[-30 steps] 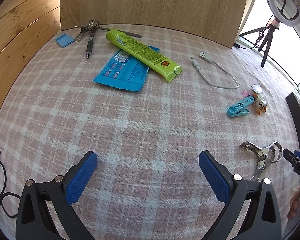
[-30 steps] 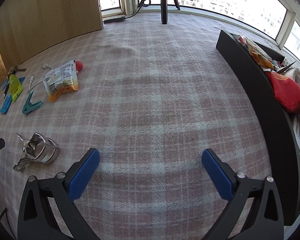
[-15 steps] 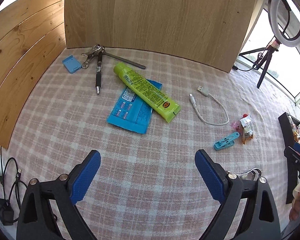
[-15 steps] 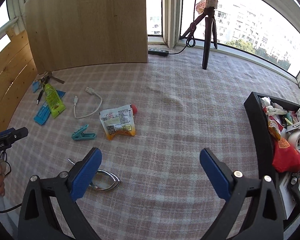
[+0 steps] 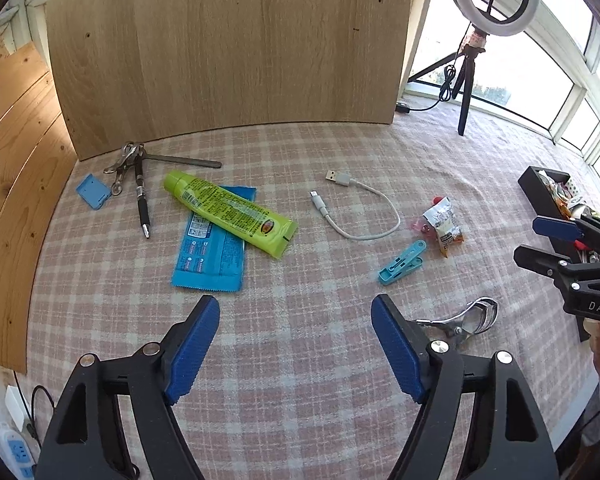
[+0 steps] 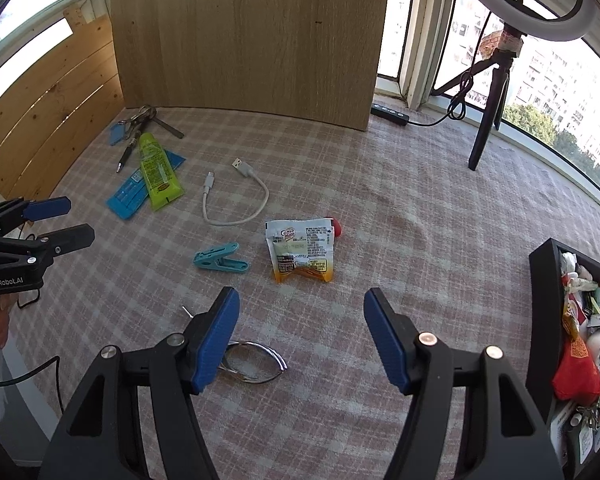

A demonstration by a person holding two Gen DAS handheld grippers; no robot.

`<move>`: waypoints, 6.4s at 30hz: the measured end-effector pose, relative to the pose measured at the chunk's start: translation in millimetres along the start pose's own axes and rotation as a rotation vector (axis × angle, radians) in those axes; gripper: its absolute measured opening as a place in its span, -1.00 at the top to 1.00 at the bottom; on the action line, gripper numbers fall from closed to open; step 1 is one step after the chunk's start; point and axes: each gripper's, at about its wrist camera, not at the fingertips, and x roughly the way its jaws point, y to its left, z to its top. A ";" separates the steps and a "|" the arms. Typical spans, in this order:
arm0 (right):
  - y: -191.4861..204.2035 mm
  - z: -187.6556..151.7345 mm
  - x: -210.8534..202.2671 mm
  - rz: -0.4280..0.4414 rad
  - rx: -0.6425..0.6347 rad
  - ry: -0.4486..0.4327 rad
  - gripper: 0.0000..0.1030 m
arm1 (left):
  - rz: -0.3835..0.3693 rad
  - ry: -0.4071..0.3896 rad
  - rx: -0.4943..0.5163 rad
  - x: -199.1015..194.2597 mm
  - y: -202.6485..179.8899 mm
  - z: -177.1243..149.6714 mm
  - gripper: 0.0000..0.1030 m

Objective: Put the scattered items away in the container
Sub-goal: 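Move the left gripper toward the blue clothespin, then close the left gripper on the blue clothespin while the right gripper grasps the metal clamp, then carry the clothespin and clamp to the black tray and release both, then move the left gripper to the green tube while the right approaches the snack packet, then grasp the green tube with the left gripper while the right grasps the snack packet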

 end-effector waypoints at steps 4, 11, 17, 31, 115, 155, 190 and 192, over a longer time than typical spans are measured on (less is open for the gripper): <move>-6.9 -15.8 9.9 0.007 0.019 0.052 -0.24 | -0.031 0.008 0.096 12.6 -26.1 9.9 -0.45; -13.9 -38.1 31.9 -0.002 0.018 0.148 -0.01 | -0.074 0.077 0.306 51.3 -69.1 18.7 -0.33; -10.3 -37.7 39.4 0.007 -0.011 0.187 0.00 | -0.096 0.109 0.377 72.2 -82.0 26.2 -0.26; 2.6 -30.6 63.8 0.028 -0.128 0.282 0.09 | -0.136 0.168 0.397 104.4 -91.2 32.9 0.23; -380.9 -159.2 -162.2 -0.269 0.609 -0.084 -0.02 | -0.456 0.076 0.503 12.3 -456.6 37.8 -0.09; -46.1 25.8 33.6 0.053 0.112 0.076 -0.18 | -0.023 0.046 -0.377 40.4 50.7 55.8 -0.07; -9.8 37.3 115.5 0.000 -0.045 0.182 -0.35 | 0.210 0.162 -0.270 157.2 43.1 95.2 0.82; -10.0 38.7 115.6 0.002 -0.045 0.180 -0.35 | 0.201 0.155 -0.282 155.5 43.9 92.6 0.84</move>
